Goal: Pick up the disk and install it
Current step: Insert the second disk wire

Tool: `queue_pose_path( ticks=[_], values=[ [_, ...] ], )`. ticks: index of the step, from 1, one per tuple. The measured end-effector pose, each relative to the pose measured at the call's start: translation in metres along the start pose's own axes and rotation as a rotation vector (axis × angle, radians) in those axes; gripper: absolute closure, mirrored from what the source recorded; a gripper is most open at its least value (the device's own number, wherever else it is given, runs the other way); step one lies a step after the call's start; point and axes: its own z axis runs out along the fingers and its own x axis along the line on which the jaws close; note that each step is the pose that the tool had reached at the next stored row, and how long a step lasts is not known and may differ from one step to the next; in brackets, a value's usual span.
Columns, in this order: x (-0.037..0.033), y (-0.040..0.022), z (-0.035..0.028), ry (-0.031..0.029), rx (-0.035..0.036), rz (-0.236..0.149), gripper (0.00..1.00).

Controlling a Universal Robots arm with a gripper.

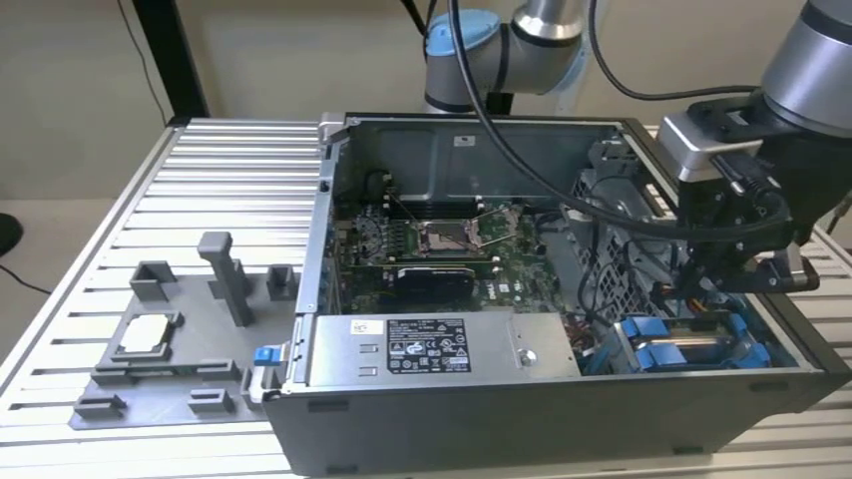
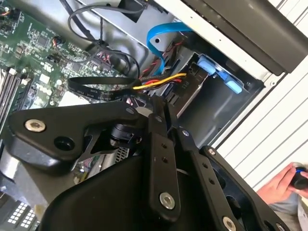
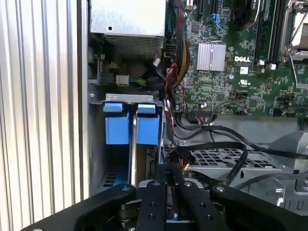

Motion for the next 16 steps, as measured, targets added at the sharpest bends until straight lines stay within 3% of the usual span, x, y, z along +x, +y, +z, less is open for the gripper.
queue_pose_path(
  ticks=[5,11,16],
  values=[
    [0.003,0.0005,0.0018,0.0001,0.0032,0.008,1.0],
    [0.0114,0.001,0.0039,0.0002,0.009,0.007,1.0],
    [0.0122,0.0011,0.0043,-0.0005,0.0119,0.001,1.0]
  ],
)
